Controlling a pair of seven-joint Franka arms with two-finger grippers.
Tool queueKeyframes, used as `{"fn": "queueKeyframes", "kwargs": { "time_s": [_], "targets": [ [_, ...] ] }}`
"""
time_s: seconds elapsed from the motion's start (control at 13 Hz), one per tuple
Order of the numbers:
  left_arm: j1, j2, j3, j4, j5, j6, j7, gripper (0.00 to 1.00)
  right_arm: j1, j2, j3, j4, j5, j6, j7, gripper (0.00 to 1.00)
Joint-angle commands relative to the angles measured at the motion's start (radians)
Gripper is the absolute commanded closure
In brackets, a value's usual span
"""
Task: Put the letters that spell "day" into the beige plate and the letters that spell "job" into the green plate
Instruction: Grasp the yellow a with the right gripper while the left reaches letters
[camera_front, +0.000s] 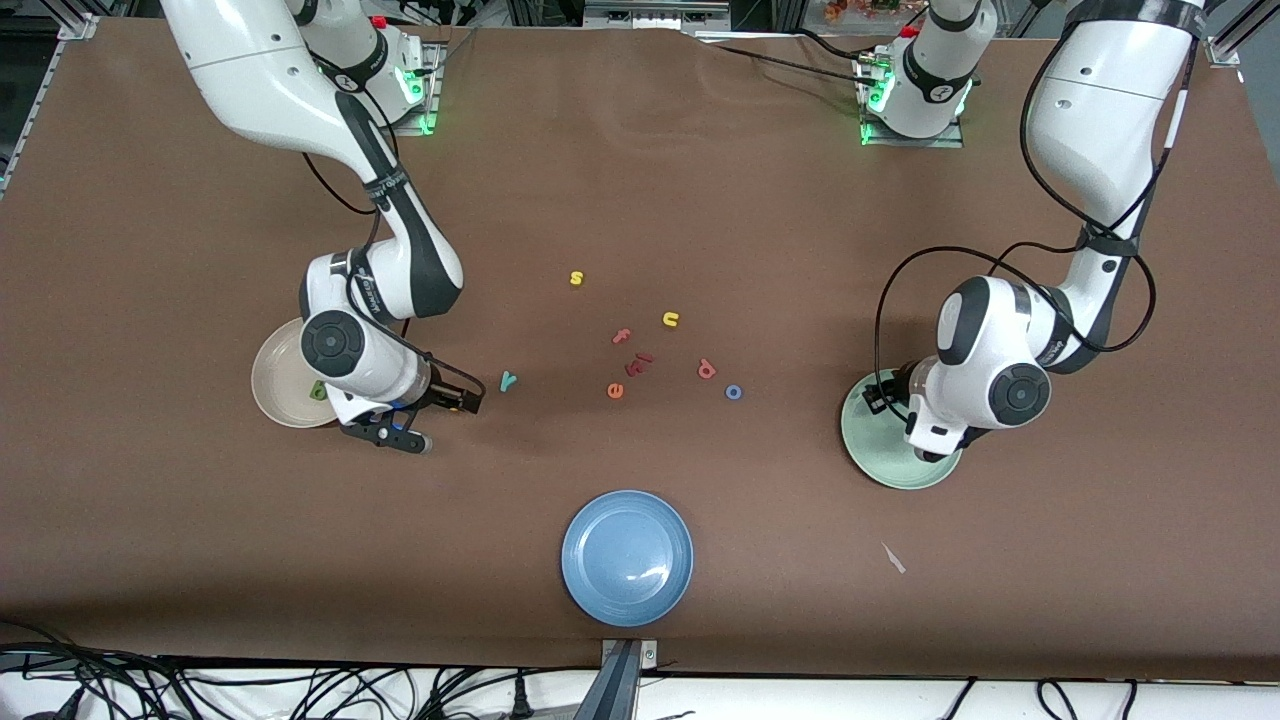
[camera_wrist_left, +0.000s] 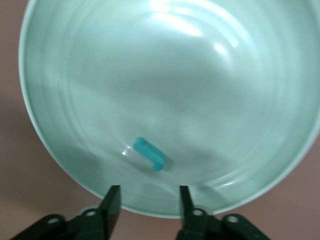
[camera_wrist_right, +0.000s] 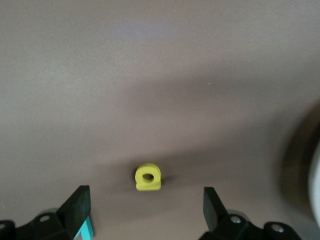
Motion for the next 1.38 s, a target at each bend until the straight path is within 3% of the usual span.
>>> {"fn": "queueKeyframes", "kwargs": {
  "time_s": [0.0,0.15,0.38,0.46,0.61,0.84,1.15,1.3],
  "targets": [
    [-0.010,-0.006,-0.001,0.072,-0.015,-0.068,0.007,0.00,-0.007,0.040,0.008,0.031,0.016,0.031,0.018,0.01],
    [-0.023,-0.011,-0.013,0.114,-0.015,-0.122,0.013,0.00,0.007,0.048,0.011,0.030,0.017,0.032,0.020,0.09],
    [-0.030,-0.023,-0.131,0.115,-0.010,-0.121,0.026,0.00,0.010,0.051,0.011,0.019,0.016,0.034,0.008,0.29],
    [-0.046,-0.023,-0.148,0.118,-0.016,-0.113,0.027,0.00,0.012,0.053,0.011,0.021,0.016,0.034,0.004,0.31],
    [-0.101,-0.003,-0.152,0.181,-0.010,-0.092,0.035,0.00,0.010,0.053,0.011,0.021,0.016,0.032,-0.002,0.42],
    [-0.174,0.021,-0.147,0.183,-0.016,-0.011,0.004,0.03,0.004,0.053,0.011,0.018,0.017,0.032,-0.023,0.51],
    [-0.222,0.090,-0.149,0.241,-0.028,0.002,-0.287,0.13,0.001,0.054,0.011,0.011,0.016,0.034,-0.029,0.61],
    [-0.256,0.112,-0.144,0.287,-0.016,0.002,-0.390,0.13,-0.001,0.056,0.011,0.013,0.016,0.034,-0.032,0.65]
  ]
}}
